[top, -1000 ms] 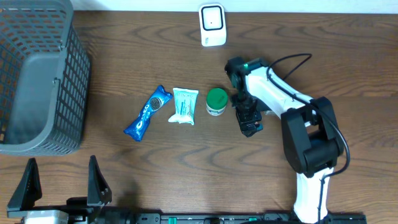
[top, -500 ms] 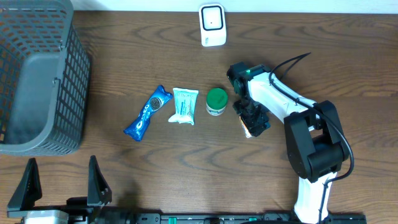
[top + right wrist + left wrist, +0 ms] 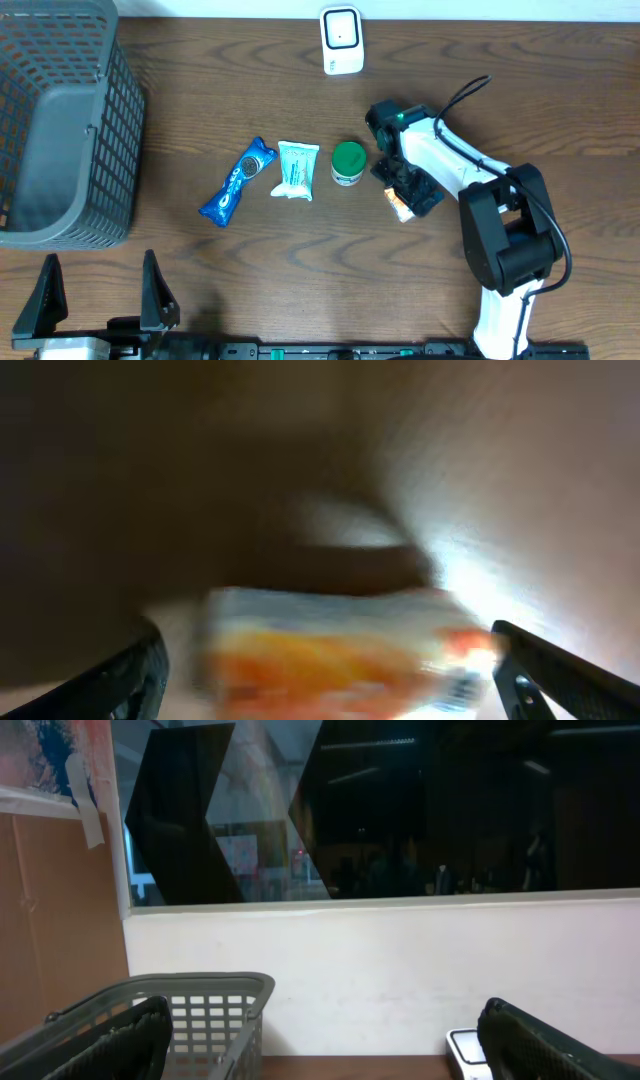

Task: Scan the item barcode
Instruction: 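Lower the right gripper over the orange pack and close on it, then adjust the grip on the orange pack and lift it with the right gripper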

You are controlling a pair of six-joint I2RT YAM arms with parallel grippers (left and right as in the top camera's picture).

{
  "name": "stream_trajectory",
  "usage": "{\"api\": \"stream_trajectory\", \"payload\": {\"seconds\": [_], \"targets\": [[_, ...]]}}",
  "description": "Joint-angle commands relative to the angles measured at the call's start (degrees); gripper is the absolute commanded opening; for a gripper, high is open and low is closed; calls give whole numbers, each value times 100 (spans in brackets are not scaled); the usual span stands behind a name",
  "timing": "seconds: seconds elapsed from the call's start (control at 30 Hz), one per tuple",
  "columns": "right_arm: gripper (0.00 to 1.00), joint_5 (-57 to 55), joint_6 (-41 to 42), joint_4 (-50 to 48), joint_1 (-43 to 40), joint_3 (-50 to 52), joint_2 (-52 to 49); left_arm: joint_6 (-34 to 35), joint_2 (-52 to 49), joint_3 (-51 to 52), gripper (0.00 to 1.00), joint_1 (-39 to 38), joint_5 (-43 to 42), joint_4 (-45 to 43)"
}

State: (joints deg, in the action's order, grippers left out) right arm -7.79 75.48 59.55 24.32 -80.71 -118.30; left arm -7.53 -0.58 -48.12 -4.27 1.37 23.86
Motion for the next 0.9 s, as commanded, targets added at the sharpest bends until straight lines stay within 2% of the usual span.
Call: {"api": "stream_trajectory", "payload": {"seconds": [0.0, 0.37, 0.53, 0.63, 0.7, 0.87], "targets": [[99, 243, -592, -376, 76, 409, -509, -52, 42, 81, 98, 20, -92, -15], [98, 284, -640, -623, 140, 667, -509, -52, 42, 129, 98, 20, -92, -15], [93, 229, -1416, -756, 74, 667, -509, -52, 42, 138, 98, 20, -92, -17], [93, 245, -1784, -848, 74, 667, -509, -52, 42, 146, 98, 20, -92, -15], [99, 358, -1987, -890, 76, 667, -509, -52, 42, 151, 98, 20, -92, -15], [99, 575, -2376, -815, 76, 667, -509, -55, 42, 151, 98, 20, -92, -17]]}}
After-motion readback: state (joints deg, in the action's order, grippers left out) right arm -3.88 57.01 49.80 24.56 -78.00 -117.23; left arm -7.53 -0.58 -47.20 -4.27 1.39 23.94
